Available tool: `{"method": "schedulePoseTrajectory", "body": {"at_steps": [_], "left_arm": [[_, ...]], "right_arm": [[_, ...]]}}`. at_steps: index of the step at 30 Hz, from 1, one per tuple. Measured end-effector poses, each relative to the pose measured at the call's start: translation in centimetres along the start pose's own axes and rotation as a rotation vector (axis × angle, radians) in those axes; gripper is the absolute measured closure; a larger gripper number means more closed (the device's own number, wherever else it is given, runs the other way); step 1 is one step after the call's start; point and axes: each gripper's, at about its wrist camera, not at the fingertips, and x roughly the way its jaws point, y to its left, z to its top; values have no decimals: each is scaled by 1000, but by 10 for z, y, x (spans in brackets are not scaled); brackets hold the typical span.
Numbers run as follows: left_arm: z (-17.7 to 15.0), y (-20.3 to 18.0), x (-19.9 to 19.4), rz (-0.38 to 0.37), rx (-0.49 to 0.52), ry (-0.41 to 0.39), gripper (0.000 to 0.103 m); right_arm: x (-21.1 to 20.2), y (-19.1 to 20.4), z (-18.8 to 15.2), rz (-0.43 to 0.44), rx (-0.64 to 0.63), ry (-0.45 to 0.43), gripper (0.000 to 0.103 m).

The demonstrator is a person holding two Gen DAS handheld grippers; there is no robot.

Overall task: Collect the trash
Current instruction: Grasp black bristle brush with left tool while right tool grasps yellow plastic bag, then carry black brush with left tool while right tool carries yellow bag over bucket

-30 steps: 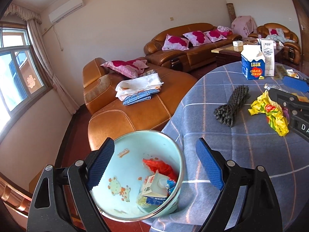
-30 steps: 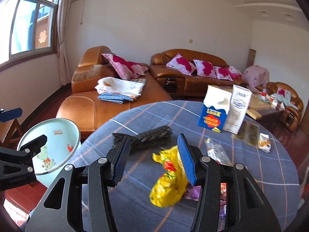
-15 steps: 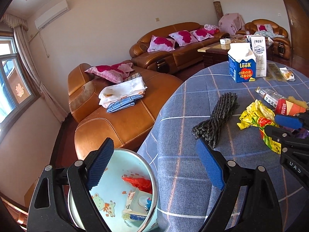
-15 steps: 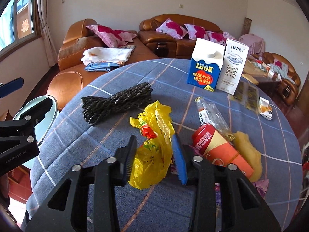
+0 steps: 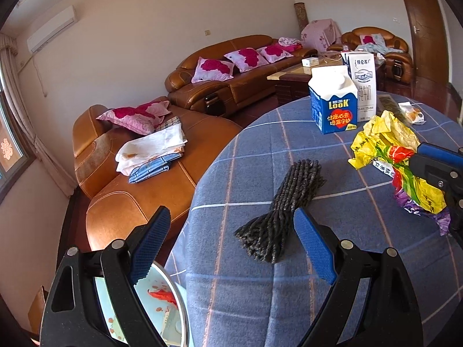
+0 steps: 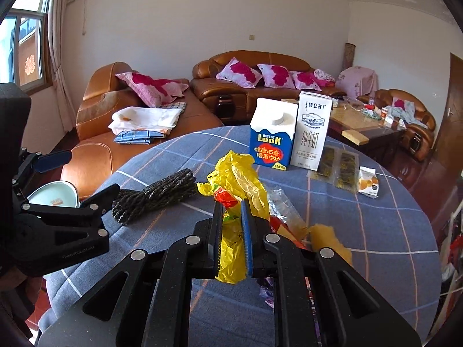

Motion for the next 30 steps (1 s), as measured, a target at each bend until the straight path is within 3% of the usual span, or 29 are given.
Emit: {"method": "schedulePoseTrajectory", "body": {"at_steps": [5, 7, 11, 14, 20, 30], "left_arm": [[1, -11, 26, -41, 15, 70, 19], [0, -13, 33, -69, 15, 100, 33], [-8, -20, 42, -125, 35, 148, 78], [-11, -19, 38, -128, 36, 142, 91], [-11, 2, 9, -111, -28, 94, 93], [-30, 35, -47, 29, -86, 28, 93]], "right_arm": [[8, -5, 0, 14, 11, 10, 90], [12, -3, 0, 20, 7, 13, 90], [16, 2, -3, 28, 2, 18, 90], [16, 4, -5, 27, 2, 15, 90], [11, 7, -6, 29, -2, -23, 90], [4, 32, -2, 94, -42, -73, 90]]}}
